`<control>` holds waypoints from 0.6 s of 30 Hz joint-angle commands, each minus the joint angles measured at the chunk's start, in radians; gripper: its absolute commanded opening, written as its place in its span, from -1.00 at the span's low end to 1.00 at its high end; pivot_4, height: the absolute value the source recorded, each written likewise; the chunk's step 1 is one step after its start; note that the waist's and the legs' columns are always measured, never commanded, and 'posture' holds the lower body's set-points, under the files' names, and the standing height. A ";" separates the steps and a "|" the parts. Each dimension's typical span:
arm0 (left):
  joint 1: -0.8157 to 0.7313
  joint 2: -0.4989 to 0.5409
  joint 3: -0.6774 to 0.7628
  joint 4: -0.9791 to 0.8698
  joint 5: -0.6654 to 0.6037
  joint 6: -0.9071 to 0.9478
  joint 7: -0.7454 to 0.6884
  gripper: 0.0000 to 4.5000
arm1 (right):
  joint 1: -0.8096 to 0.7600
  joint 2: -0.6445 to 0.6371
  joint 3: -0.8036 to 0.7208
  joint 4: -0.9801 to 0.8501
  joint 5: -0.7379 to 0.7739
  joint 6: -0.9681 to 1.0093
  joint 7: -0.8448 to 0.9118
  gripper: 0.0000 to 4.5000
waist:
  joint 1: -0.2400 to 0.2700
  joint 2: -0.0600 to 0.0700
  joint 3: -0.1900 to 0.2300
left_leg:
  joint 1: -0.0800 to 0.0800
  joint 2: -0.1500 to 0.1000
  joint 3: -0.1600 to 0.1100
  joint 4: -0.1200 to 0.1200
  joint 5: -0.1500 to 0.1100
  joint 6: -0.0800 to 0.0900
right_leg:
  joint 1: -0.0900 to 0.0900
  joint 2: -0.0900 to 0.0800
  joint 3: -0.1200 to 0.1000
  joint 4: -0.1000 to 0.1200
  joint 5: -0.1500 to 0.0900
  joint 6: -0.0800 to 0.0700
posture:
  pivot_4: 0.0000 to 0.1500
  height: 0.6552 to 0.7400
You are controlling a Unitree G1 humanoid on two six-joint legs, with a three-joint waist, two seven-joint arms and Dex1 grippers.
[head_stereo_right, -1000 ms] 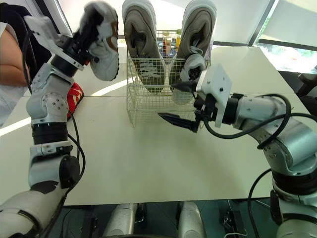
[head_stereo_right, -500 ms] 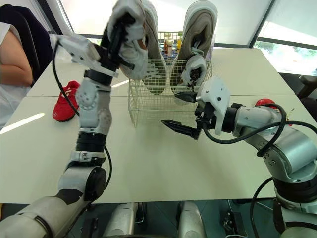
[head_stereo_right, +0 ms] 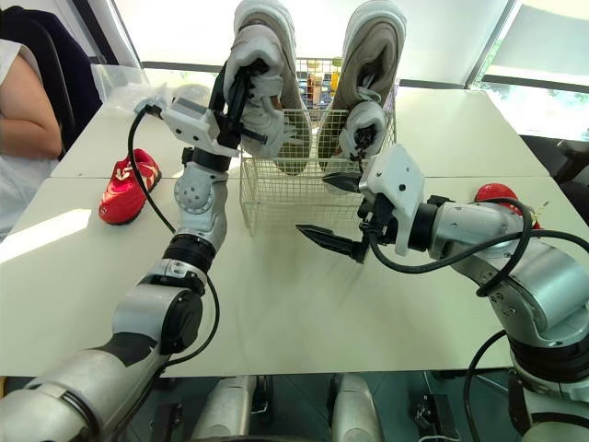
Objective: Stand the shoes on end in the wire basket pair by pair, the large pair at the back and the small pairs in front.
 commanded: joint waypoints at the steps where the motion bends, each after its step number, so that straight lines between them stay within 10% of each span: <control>1: -0.081 0.011 -0.007 0.040 0.020 -0.067 0.034 -0.96 | -0.004 -0.016 -0.048 -0.040 0.020 -0.001 -0.012 1.00 | 0.000 0.000 0.000 | -0.001 0.000 0.000 0.000 0.000 0.000 | -0.002 0.000 0.000 0.000 0.000 0.000 | 1.00 1.00; 18: 0.093 -0.004 -0.064 0.163 0.086 -0.128 0.068 -0.96 | 0.003 -0.038 -0.071 -0.065 0.046 0.021 -0.038 1.00 | -0.003 0.001 -0.004 | 0.000 0.000 0.000 0.000 -0.001 0.001 | -0.001 0.000 0.000 0.000 0.000 0.000 | 1.00 1.00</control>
